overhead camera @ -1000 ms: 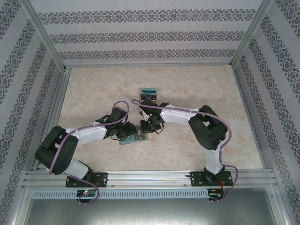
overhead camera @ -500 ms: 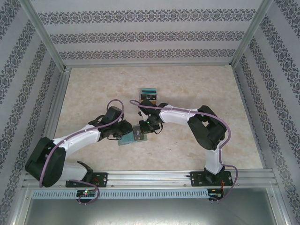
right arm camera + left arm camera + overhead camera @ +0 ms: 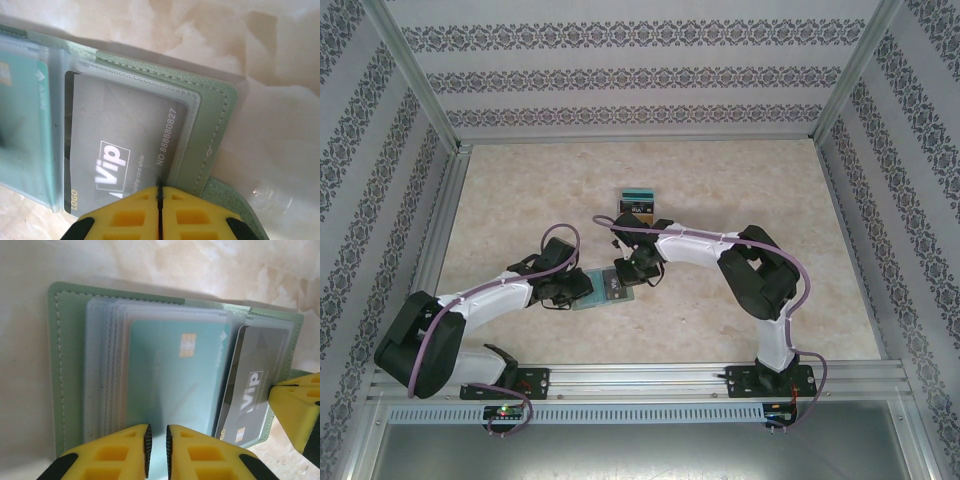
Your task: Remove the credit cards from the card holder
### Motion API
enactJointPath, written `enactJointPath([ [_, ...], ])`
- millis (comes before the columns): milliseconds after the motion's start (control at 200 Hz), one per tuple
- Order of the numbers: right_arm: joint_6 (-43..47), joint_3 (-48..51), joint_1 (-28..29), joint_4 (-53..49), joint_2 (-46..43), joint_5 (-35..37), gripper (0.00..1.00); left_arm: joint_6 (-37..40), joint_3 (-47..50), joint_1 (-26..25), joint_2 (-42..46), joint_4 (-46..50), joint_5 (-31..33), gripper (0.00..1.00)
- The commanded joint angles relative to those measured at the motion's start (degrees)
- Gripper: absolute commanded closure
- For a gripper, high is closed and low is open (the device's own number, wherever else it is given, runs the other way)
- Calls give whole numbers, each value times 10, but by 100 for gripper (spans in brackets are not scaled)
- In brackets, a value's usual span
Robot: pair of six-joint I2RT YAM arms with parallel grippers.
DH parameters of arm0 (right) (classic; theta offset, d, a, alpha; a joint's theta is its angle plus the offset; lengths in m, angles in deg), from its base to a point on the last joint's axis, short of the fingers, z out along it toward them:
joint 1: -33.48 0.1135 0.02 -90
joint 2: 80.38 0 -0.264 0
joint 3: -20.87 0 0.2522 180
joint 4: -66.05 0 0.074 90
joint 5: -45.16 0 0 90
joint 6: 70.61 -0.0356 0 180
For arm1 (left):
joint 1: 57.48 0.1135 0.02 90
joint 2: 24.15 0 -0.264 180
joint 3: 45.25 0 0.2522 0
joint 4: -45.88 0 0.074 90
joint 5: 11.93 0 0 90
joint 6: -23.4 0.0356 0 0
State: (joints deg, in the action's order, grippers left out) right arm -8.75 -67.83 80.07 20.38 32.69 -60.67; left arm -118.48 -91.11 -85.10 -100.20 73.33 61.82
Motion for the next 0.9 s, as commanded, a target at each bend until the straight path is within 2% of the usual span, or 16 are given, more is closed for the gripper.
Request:
enactJointPath([
  [0,9,-17,11,-15,19,6,90,2,10,6,-14,8,1,80],
  [300,9,-28,18,-15,32,3,89,2,8,6,-8,11,-1,80],
  [515,9,-32,18,-15,34,1,89,-1,-8,6,36,23,4,79],
  [704,8,-30,17,-12,35,1,89,-29,16,6,44,-73,-37,77],
  [894,8,-29,17,-12,36,1,89,-47,33,6,10,-136,-63,80],
])
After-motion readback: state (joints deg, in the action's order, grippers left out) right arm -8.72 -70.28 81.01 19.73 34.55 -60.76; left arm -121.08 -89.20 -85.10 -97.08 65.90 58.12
